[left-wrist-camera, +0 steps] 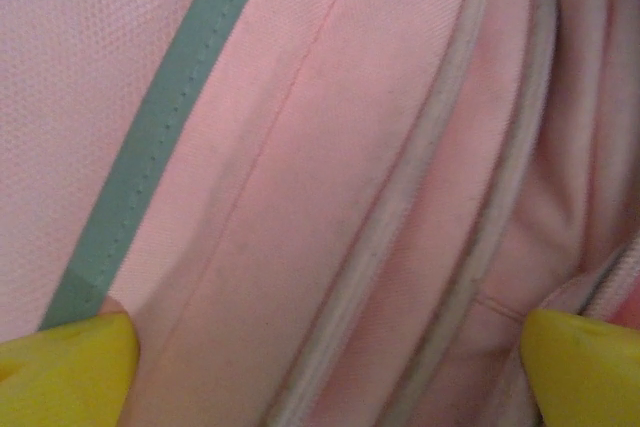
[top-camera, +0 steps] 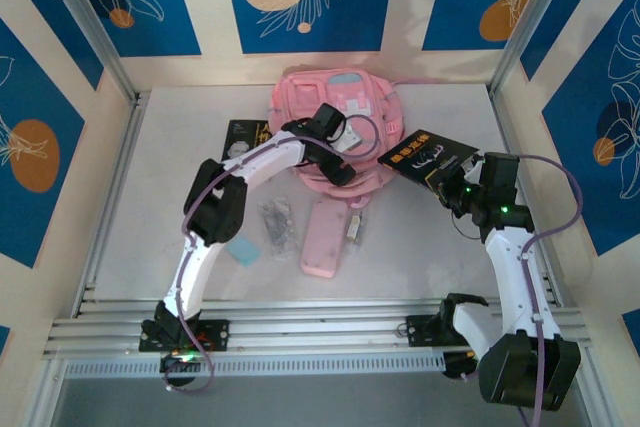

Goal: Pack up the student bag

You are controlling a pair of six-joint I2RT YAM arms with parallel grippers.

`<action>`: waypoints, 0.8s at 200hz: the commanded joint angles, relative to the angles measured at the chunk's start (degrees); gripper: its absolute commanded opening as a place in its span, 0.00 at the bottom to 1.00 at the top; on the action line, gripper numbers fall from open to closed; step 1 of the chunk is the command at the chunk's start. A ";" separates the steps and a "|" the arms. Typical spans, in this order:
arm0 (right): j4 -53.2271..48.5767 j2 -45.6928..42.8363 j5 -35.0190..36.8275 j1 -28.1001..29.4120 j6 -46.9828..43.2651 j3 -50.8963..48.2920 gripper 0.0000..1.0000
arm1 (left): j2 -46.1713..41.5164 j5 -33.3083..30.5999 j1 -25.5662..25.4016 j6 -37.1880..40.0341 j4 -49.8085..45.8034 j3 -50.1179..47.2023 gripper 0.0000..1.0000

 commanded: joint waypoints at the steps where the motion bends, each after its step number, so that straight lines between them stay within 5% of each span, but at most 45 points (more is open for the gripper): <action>1: 1.50 -1.17 -1.58 0.03 -2.07 3.27 0.00 | 2.87 -5.76 1.47 7.44 -4.00 2.46 0.98; 41: 0.37 -1.77 -1.36 -0.23 -2.45 4.30 0.00 | 5.31 -16.08 1.59 8.69 1.93 2.66 0.95; 65: -0.06 -2.05 -1.25 -0.38 -2.56 4.64 0.00 | 6.93 -13.54 2.21 9.06 0.65 5.91 0.91; 95: -0.53 -2.36 -1.12 -0.82 -2.76 4.75 0.00 | 11.33 -6.96 3.14 9.40 -8.10 13.55 0.57; 122: -1.09 -3.23 -1.16 -1.71 -2.98 4.83 0.00 | 10.73 -3.83 3.32 8.81 -9.41 13.43 0.00; 160: -3.71 -5.25 -1.18 -3.32 -4.60 5.94 0.00 | 6.22 3.77 3.32 3.50 -10.96 14.20 0.00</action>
